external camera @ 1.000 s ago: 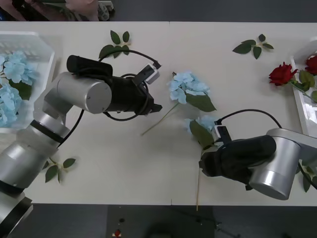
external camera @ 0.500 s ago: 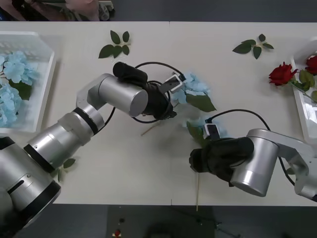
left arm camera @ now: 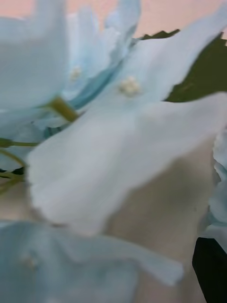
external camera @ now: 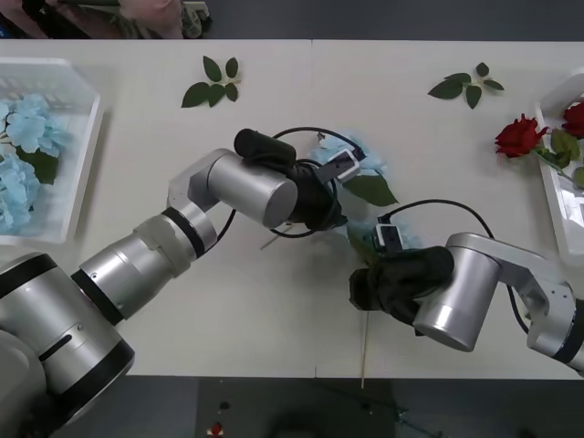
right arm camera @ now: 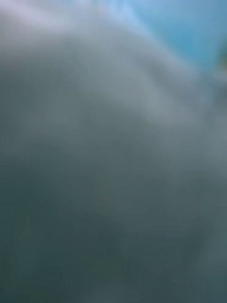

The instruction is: Put the red flowers into the right box and the blue flowers into the left box

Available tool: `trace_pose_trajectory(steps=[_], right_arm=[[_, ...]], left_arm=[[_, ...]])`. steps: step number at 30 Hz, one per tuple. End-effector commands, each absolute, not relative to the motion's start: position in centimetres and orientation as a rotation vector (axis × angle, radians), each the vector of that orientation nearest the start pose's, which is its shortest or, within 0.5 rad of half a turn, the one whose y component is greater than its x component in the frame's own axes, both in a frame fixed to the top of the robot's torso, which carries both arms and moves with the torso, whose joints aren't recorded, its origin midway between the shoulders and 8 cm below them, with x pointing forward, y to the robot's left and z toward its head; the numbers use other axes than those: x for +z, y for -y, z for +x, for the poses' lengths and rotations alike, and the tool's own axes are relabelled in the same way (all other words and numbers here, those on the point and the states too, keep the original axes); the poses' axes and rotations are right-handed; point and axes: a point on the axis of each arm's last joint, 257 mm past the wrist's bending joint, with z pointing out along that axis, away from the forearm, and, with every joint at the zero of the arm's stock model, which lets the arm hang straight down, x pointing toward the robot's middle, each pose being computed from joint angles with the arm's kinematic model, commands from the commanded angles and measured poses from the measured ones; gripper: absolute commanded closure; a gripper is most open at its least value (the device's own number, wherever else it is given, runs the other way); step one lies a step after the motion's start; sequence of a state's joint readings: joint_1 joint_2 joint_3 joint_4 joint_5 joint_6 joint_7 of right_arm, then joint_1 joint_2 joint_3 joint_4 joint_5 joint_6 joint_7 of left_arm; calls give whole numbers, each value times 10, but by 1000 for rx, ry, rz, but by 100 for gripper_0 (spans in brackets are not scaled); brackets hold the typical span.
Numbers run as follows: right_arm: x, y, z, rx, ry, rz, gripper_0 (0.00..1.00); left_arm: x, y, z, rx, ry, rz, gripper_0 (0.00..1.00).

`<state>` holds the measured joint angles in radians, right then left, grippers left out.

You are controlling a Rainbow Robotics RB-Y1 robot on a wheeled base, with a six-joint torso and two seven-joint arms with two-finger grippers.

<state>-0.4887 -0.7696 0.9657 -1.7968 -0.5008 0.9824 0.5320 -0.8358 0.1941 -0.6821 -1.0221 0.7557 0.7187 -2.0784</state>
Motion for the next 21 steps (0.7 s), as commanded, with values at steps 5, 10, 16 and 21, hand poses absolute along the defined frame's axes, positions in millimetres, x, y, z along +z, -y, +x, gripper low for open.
trace_pose_trajectory(steps=[5,10,16,21], right_arm=[[-366,118,426,284,-2606,-114,100],[-357,121,433,289,-2602,-120,100],[-303,117,456,425,-2505,-137,100],[-232,130,492,465,-2373,-271,100]], left_arm=[[-300,70,572,-162,-1908,1226,74],[-302,70,571,-163,-1912,1226,100],[-280,70,580,-172,-1879,1194,100],[-234,47,589,-128,-1864,1236,100]])
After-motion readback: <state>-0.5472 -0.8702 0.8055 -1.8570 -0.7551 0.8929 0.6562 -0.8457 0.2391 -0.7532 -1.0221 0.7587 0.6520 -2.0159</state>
